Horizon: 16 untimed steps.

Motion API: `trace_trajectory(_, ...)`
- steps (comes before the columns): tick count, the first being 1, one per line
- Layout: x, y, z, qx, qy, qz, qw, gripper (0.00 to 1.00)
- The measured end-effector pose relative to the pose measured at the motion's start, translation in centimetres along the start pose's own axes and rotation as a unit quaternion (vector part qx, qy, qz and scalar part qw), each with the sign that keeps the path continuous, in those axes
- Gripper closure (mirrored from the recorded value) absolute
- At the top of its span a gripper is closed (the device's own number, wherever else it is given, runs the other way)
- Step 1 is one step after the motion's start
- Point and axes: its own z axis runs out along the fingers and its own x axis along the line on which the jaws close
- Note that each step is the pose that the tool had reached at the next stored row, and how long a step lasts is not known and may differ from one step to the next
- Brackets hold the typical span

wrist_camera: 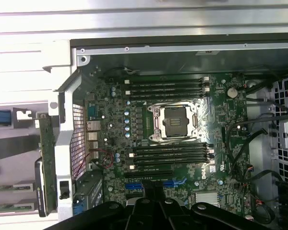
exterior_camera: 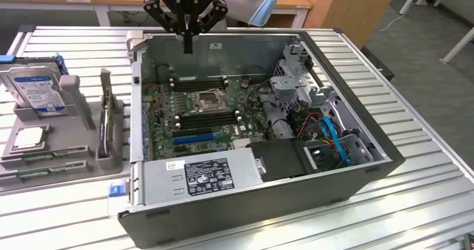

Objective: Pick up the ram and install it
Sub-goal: 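Reach for the ram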

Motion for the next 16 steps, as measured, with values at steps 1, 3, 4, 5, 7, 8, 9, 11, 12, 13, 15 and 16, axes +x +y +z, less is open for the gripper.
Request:
trace_trajectory(1, 0.1, -0.01, 0.0, 0.0, 0.0, 0.0, 1.0, 0.9)
trace_trajectory(3, 0.4, -0.03, -0.01, 0.0001, 0.0001, 0.0, 1.0, 0.9)
trace_trajectory(4, 0.5, -0.04, -0.01, 0.0, 0.0, 0.0, 1.0, 0.9)
trace_trajectory(5, 0.6, -0.05, -0.02, 0.0001, 0.0001, 0.0, 1.0, 0.9)
trace_trajectory(7, 0.9, -0.07, -0.03, 0.0001, 0.0001, 0.0, 1.0, 0.9)
trace_trajectory(8, 1.1, -0.08, -0.03, 0.0001, 0.0, 0.0, 1.0, 0.9)
trace_trajectory(9, 1.3, -0.1, -0.04, 0.0001, 0.0001, 0.0, 1.0, 0.9)
trace_trajectory(11, 1.7, -0.13, -0.04, 0.0001, 0.0001, 0.0, 1.0, 0.9)
trace_trajectory(12, 1.9, -0.15, -0.05, 0.0001, 0.0001, 0.0, 1.0, 0.9)
trace_trajectory(13, 2.1, -0.16, -0.05, 0.0001, 0.0, 0.0, 1.0, 0.9)
trace_trajectory(15, 2.5, -0.19, -0.06, 0.0001, 0.0, 0.0, 1.0, 0.9)
trace_trajectory(16, 2.7, -0.2, -0.07, 0.0001, 0.0, 0.0, 1.0, 0.9)
